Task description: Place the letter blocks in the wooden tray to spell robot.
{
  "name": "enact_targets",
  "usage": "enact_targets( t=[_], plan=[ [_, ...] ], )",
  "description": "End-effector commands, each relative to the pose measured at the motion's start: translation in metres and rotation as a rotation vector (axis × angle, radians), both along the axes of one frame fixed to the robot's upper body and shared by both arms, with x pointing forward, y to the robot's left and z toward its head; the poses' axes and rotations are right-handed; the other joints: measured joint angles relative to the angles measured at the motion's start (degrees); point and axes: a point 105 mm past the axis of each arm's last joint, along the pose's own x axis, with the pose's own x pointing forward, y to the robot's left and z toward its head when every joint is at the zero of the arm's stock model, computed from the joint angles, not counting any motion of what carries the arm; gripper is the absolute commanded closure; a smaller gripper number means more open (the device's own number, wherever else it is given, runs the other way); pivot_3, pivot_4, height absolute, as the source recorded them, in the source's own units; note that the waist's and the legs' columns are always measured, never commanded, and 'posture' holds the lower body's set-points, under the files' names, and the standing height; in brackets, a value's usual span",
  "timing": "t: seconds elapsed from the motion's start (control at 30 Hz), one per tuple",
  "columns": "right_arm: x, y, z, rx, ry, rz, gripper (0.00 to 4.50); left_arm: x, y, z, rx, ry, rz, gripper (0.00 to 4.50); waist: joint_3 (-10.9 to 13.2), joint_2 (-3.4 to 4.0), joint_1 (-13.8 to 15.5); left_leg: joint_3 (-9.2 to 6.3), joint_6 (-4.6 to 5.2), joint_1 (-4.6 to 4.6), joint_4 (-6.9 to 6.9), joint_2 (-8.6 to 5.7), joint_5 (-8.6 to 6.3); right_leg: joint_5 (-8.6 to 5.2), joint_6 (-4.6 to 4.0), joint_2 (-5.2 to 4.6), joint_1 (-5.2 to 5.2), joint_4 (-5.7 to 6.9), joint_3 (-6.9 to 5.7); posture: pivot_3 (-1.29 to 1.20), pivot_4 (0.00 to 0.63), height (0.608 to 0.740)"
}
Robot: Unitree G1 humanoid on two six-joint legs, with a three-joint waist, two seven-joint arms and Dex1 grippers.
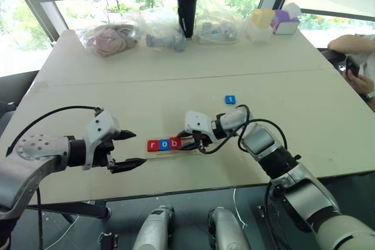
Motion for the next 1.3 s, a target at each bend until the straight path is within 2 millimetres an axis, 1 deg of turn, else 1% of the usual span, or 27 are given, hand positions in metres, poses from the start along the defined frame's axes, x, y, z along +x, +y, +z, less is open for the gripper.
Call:
enact_targets(
  t=[0.03, 0.17, 0.63, 0.7, 0.73, 0.8, 0.83, 0.87, 0.93, 1.03, 1.2, 1.23, 1.3],
  plan=[
    [0.000, 0.001, 0.019, 0.027, -0.057, 0.020, 3.37, 0.000, -0.005, 0.003, -0.004, -0.022, -0.015, 0.00, 0.0, 0.00, 0.0, 0.00, 0.00, 0.00, 0.00, 0.00, 0.00, 0.00, 0.00, 0.00, 0.00, 0.00, 0.00, 0.00, 0.150, 0.740],
    [-0.003, 0.002, 0.017, 0.023, -0.048, 0.024, 3.37, 0.002, -0.005, 0.003, -0.006, -0.024, -0.016, 0.00, 0.0, 0.00, 0.0, 0.00, 0.00, 0.00, -0.01, 0.01, 0.00, 0.00, 0.00, 0.00, 0.00, 0.01, 0.00, 0.00, 0.150, 0.740],
    [-0.001, 0.005, 0.009, 0.011, -0.028, 0.013, 3.37, 0.004, -0.007, 0.004, -0.015, -0.037, -0.003, 0.00, 0.0, 0.00, 0.0, 0.00, 0.00, 0.00, 0.02, 0.01, 0.00, 0.00, 0.00, 0.00, 0.00, 0.06, 0.01, 0.00, 0.150, 0.740],
    [-0.003, 0.007, 0.009, 0.017, -0.021, 0.018, 2.29, 0.005, -0.006, 0.004, -0.015, -0.038, -0.001, 0.00, 0.0, 0.00, 0.0, 0.00, 0.00, 0.00, 0.02, 0.01, 0.00, 0.00, 0.00, 0.00, 0.00, 0.06, 0.01, 0.00, 0.150, 0.740],
    [-0.003, 0.009, 0.009, 0.021, -0.018, 0.019, 1.91, 0.005, -0.006, 0.004, -0.015, -0.038, 0.001, 0.00, 0.0, 0.00, 0.0, 0.00, -0.01, 0.00, 0.02, 0.01, 0.00, 0.00, 0.00, 0.00, 0.00, 0.06, 0.01, 0.00, 0.150, 0.740],
    [-0.004, 0.011, 0.010, 0.030, -0.013, 0.020, 0.81, 0.006, -0.006, 0.004, -0.016, -0.038, 0.003, 0.00, 0.0, 0.00, 0.0, 0.00, -0.01, 0.00, 0.02, 0.01, 0.01, 0.00, 0.00, 0.00, 0.00, 0.07, 0.01, 0.00, 0.150, 0.740],
    [-0.004, 0.011, 0.010, 0.033, -0.013, 0.020, 0.36, 0.006, -0.006, 0.004, -0.016, -0.038, 0.003, 0.00, 0.0, 0.00, 0.0, 0.00, -0.01, 0.01, 0.02, 0.01, 0.01, 0.00, 0.00, 0.01, -0.01, 0.07, 0.01, 0.00, 0.150, 0.740],
    [-0.004, 0.011, 0.010, 0.035, -0.012, 0.019, 0.04, 0.007, -0.005, 0.004, -0.016, -0.039, 0.004, 0.00, 0.0, 0.00, 0.0, 0.00, -0.01, 0.01, 0.02, 0.01, 0.01, 0.00, 0.00, 0.01, -0.01, 0.08, 0.01, 0.00, 0.150, 0.740],
    [-0.003, 0.011, 0.011, 0.038, -0.014, 0.016, 0.04, 0.008, -0.005, 0.004, -0.015, -0.039, 0.005, 0.00, 0.0, 0.00, 0.0, 0.00, -0.01, 0.01, 0.02, 0.01, 0.01, 0.00, 0.00, 0.01, -0.01, 0.08, 0.01, 0.00, 0.150, 0.740],
    [0.007, 0.005, 0.024, 0.079, -0.051, -0.041, 0.04, 0.009, -0.003, 0.004, -0.013, -0.041, 0.010, 0.00, 0.0, 0.00, 0.0, 0.00, -0.01, 0.01, 0.03, 0.01, 0.01, 0.00, 0.00, 0.01, -0.01, 0.10, 0.01, 0.00, 0.150, 0.740],
    [0.027, -0.014, 0.047, 0.147, -0.132, -0.160, 0.04, 0.009, -0.003, 0.006, -0.014, -0.046, 0.011, 0.00, 0.0, 0.00, 0.1, 0.00, -0.03, 0.01, 0.03, 0.01, 0.02, 0.00, 0.00, 0.00, -0.02, 0.12, 0.01, 0.00, 0.150, 0.740],
    [0.035, -0.023, 0.054, 0.171, -0.164, -0.225, 0.04, 0.010, -0.003, 0.007, -0.020, -0.054, 0.015, 0.00, 0.0, 0.00, 0.1, 0.00, -0.03, 0.01, 0.03, 0.01, 0.02, 0.00, 0.00, 0.00, -0.02, 0.12, 0.01, 0.00, 0.150, 0.740],
    [0.056, -0.048, 0.066, 0.211, -0.216, -0.412, 0.04, 0.012, -0.004, 0.012, -0.040, -0.068, 0.018, 0.00, 0.0, 0.00, 0.1, 0.00, -0.03, 0.01, 0.03, 0.01, 0.02, 0.00, 0.00, 0.00, -0.02, 0.13, 0.02, 0.00, 0.150, 0.740]
  ],
)
